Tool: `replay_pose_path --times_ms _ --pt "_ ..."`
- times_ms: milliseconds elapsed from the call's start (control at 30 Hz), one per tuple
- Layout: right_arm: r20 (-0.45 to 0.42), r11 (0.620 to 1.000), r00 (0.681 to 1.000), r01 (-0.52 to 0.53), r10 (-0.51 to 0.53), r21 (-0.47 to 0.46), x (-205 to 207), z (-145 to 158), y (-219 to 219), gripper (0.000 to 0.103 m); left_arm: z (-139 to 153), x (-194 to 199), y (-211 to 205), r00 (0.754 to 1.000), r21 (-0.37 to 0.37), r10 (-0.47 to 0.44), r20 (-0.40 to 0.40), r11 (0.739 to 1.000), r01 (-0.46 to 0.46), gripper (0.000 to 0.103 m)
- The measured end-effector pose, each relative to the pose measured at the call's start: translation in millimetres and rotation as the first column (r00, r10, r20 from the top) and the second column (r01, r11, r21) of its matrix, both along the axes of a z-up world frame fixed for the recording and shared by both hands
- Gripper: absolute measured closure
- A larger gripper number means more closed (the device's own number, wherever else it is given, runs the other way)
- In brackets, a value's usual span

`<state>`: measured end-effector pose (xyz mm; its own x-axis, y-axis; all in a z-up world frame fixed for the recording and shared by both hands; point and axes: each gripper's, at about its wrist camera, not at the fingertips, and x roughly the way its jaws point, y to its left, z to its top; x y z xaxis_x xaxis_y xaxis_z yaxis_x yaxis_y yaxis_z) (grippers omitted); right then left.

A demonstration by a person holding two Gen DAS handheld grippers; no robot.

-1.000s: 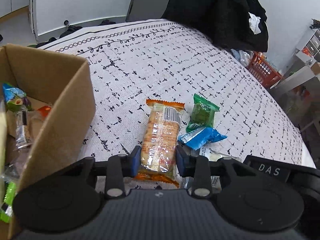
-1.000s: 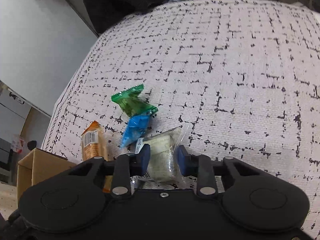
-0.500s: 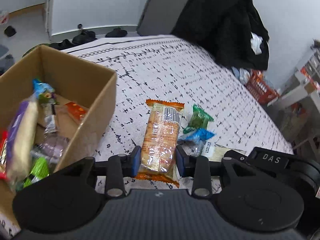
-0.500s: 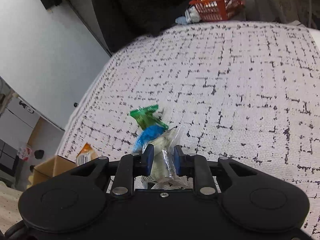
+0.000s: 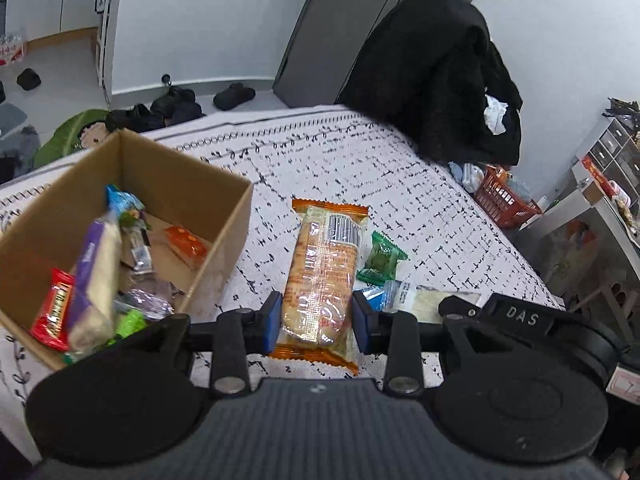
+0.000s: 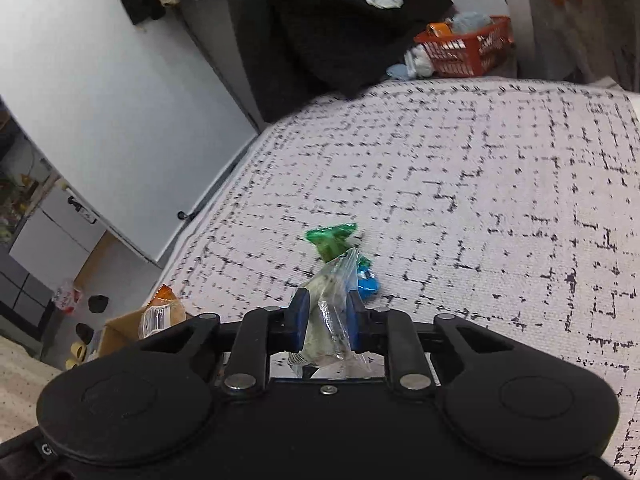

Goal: Organize snacks
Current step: 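Carry the cracker bar over the box with the left tool while the right tool lifts the bread pack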

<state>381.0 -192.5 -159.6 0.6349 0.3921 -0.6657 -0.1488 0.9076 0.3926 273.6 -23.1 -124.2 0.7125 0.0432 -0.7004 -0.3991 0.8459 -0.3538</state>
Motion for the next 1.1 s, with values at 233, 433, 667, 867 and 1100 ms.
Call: replay_pose_path --times_ms 233,433,667,867,1100 --pt "0.037 1.000 0.999 -0.030 0.030 0.007 -12.2 15.6 7.3 0.084 16.5 -20.5 4.7 1.000 0.015 -0.002 0.016 1.000 0.002 0.068" --pt "0.079 0.998 0.995 -0.060 0.059 0.011 -25.3 31.6 17.9 0.084 33.6 -36.6 14.7 0.999 0.023 0.014 0.052 1.000 -0.015 0.068" --pt "0.126 0.993 0.985 -0.114 0.115 -0.009 -39.7 46.3 37.1 0.085 45.3 -53.8 33.1 0.997 0.029 0.041 0.071 0.999 -0.043 0.068" --pt "0.144 0.990 0.979 -0.140 0.142 -0.025 -46.4 49.7 53.9 0.085 51.7 -66.1 57.7 0.993 0.030 0.087 0.073 0.996 -0.090 0.068" --pt "0.181 0.987 0.970 -0.158 0.162 -0.039 -55.5 55.7 68.6 0.085 50.7 -74.9 86.5 0.987 0.016 0.145 0.068 0.989 -0.146 0.068"
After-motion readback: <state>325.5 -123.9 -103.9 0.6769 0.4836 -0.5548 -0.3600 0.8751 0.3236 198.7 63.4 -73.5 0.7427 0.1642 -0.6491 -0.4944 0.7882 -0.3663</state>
